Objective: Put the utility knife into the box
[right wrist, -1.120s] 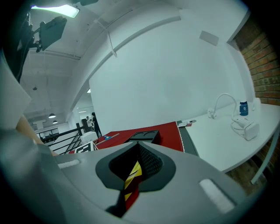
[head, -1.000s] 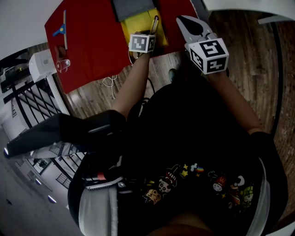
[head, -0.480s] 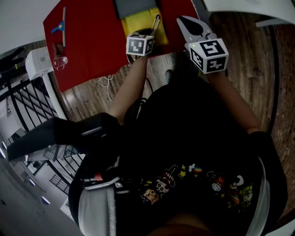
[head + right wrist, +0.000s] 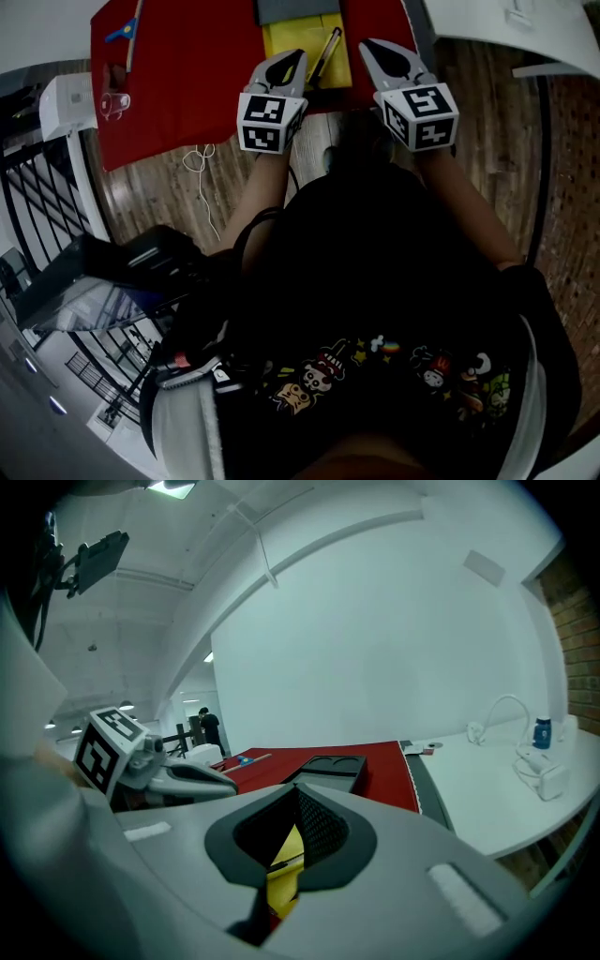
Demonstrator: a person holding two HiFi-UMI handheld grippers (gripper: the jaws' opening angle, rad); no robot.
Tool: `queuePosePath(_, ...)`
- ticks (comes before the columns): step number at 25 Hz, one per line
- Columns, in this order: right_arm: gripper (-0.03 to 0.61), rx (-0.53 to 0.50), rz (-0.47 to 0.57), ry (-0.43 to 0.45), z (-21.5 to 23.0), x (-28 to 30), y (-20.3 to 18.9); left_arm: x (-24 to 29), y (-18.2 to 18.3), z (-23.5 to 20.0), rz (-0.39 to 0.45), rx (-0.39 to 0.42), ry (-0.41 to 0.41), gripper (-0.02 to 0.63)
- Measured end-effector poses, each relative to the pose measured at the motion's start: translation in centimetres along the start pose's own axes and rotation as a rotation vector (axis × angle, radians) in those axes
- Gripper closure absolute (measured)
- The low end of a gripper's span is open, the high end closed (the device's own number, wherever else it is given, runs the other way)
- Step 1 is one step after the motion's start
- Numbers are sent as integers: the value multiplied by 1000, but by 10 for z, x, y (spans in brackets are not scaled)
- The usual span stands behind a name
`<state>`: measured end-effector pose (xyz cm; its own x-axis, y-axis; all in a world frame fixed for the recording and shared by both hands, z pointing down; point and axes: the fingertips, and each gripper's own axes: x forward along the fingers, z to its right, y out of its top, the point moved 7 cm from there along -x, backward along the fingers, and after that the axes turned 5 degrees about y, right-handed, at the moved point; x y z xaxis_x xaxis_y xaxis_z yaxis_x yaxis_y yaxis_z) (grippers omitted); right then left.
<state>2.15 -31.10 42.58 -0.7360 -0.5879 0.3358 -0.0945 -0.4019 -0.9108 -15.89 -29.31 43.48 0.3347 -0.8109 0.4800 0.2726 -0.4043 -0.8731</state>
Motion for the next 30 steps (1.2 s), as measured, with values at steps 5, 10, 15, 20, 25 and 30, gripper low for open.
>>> queuePosePath(5, 557, -65, 16, -6, -21, -5, 5, -52, 22, -1, 208, -16, 60, 514)
queuePosePath(10, 559, -74, 23, -37, -39, -5, 12, -80, 32, -6, 297, -7, 60, 515)
queuePosePath(15, 560, -94, 44, -62, -50, -6, 16, -85, 29, -10, 303, 5, 32, 515)
queuePosePath(20, 560, -112, 67, -87, -62, -11, 21, -93, 28, -16, 308, 9, 12, 515)
queuePosePath(25, 558, -112, 81, -112, -74, -9, 22, -100, 25, -28, 326, 1, -3, 515)
queuePosePath(30, 558, -117, 85, -127, -89, -1, 26, -105, 22, -43, 330, -13, -25, 515)
